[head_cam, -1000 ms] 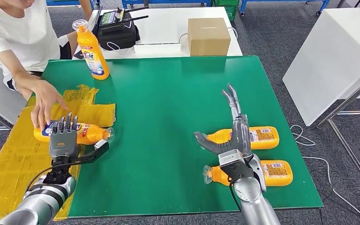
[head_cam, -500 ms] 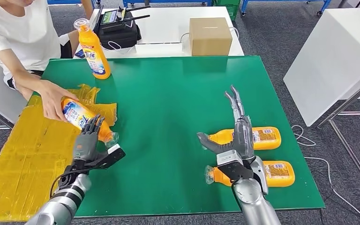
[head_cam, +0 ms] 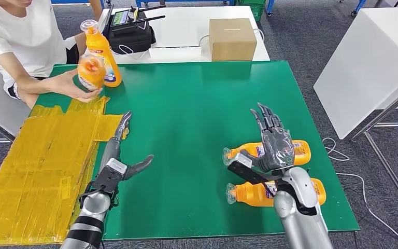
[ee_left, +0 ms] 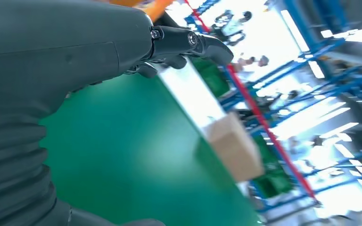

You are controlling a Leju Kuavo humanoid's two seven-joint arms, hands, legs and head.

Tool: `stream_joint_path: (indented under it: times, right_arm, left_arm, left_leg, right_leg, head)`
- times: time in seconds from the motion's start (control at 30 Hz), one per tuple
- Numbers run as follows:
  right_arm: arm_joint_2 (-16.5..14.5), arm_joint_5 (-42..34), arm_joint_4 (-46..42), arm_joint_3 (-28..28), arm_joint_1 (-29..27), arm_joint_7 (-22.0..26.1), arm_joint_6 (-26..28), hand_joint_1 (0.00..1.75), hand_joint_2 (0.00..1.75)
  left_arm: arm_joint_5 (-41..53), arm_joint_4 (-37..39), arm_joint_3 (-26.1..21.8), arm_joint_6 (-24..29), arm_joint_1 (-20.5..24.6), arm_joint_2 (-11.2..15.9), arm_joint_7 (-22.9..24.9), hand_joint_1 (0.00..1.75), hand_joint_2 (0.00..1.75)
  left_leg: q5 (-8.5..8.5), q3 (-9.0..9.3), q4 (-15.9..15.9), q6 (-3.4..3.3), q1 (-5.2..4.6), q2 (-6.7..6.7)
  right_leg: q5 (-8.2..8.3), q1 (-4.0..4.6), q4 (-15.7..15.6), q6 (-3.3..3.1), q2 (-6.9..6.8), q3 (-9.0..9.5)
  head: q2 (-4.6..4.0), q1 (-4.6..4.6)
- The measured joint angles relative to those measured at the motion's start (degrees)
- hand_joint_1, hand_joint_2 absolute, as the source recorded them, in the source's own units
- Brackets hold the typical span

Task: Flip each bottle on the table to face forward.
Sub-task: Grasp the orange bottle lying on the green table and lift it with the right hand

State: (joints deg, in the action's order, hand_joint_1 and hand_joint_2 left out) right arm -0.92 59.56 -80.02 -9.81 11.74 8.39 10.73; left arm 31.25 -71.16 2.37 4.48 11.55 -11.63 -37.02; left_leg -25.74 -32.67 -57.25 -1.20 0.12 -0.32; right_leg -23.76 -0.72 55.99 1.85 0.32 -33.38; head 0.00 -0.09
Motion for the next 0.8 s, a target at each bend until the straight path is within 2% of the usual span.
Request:
stream_joint_path:
  times: [0.13, 0.37, 0.67, 0.8]
  right_arm:
    - [2.3, 5.3, 8.8, 0.4, 4.9, -3.5, -1.4, 0.0, 1.75]
    - [4.1, 8.0, 22.0, 0.6, 11.0, -4.2, -1.9, 0.0, 1.75]
    - [4.3, 8.6, 28.3, 0.6, 14.7, -3.8, -3.2, 0.0, 1.75]
    - [4.4, 8.1, 30.9, 0.6, 16.2, -1.9, -4.2, 0.0, 1.75]
  left_arm:
    - [-1.1, -5.1, 2.7, -0.9, -1.4, -0.5, 0.3, 0.0, 1.75]
    - [-3.3, -9.3, 5.2, -2.0, -2.3, -0.6, 0.3, 0.0, 1.75]
    - [-4.9, -10.7, 6.0, -2.3, -2.9, -0.6, 0.0, 0.0, 1.75]
    - [-5.8, -10.7, 6.0, -2.5, -3.0, -0.4, -0.4, 0.0, 1.75]
  left_leg:
    - [0.02, 0.01, 0.0, -0.01, 0.0, -0.03]
    - [0.01, 0.0, 0.0, -0.01, 0.01, -0.02]
    - [0.01, 0.08, 0.0, -0.01, 0.01, -0.02]
    - [0.01, 0.19, 0.0, -0.01, 0.01, -0.02]
  right_leg:
    - [0.01, 0.0, 0.0, 0.01, -0.01, 0.02]
    - [0.01, 0.02, 0.0, 0.01, 0.02, -0.01]
    - [0.0, 0.03, 0.0, 0.01, 0.02, 0.08]
    - [0.0, 0.02, 0.0, 0.01, 0.02, 0.2]
  head:
    - [0.0, 0.02]
    - [0.0, 0.0]
    - [0.0, -0.01]
    - [0.0, -0.01]
